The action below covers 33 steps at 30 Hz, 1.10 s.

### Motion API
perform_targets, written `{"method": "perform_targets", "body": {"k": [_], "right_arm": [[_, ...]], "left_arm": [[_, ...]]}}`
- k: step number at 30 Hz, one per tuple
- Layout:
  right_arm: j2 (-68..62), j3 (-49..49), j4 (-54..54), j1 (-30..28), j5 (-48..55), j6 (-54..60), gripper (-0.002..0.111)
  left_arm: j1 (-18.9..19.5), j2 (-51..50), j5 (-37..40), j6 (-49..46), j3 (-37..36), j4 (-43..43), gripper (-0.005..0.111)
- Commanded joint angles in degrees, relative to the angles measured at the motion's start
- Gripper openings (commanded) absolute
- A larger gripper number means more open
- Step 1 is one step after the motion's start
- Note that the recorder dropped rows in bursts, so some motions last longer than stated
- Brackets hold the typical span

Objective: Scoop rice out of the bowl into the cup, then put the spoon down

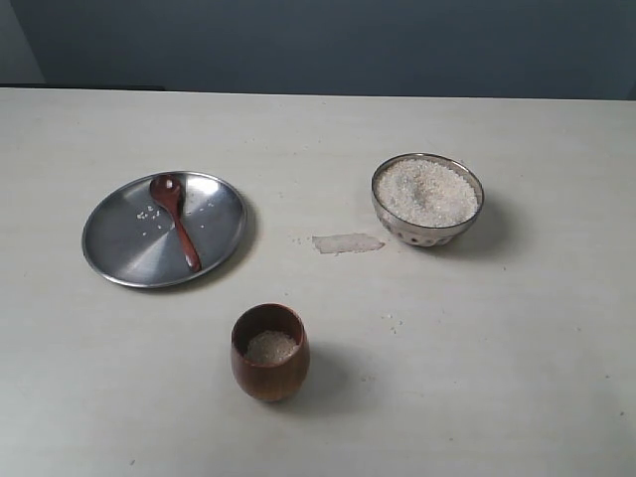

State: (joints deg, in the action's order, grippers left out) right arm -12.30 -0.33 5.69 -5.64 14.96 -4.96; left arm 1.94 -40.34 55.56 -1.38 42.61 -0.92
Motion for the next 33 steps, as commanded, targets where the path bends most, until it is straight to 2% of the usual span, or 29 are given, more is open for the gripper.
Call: {"method": "perform_targets", "body": {"k": [1, 26, 33], "right_arm": [[0.19, 0.33, 0.41, -0.31, -2.28, 0.41, 0.000], [0.19, 0.33, 0.01, -0.31, -2.28, 0.41, 0.000], [9.77, 0.33, -1.98, -0.56, 3.13, 0.29, 0.000]], "left_arm": [[0.21, -0.02, -0.30, 0.05, 0.33, -0.23, 0.000], [0.21, -0.02, -0.30, 0.05, 0.33, -0.46, 0.000], [0.21, -0.02, -0.30, 0.05, 0.33, -0.46, 0.000]]}}
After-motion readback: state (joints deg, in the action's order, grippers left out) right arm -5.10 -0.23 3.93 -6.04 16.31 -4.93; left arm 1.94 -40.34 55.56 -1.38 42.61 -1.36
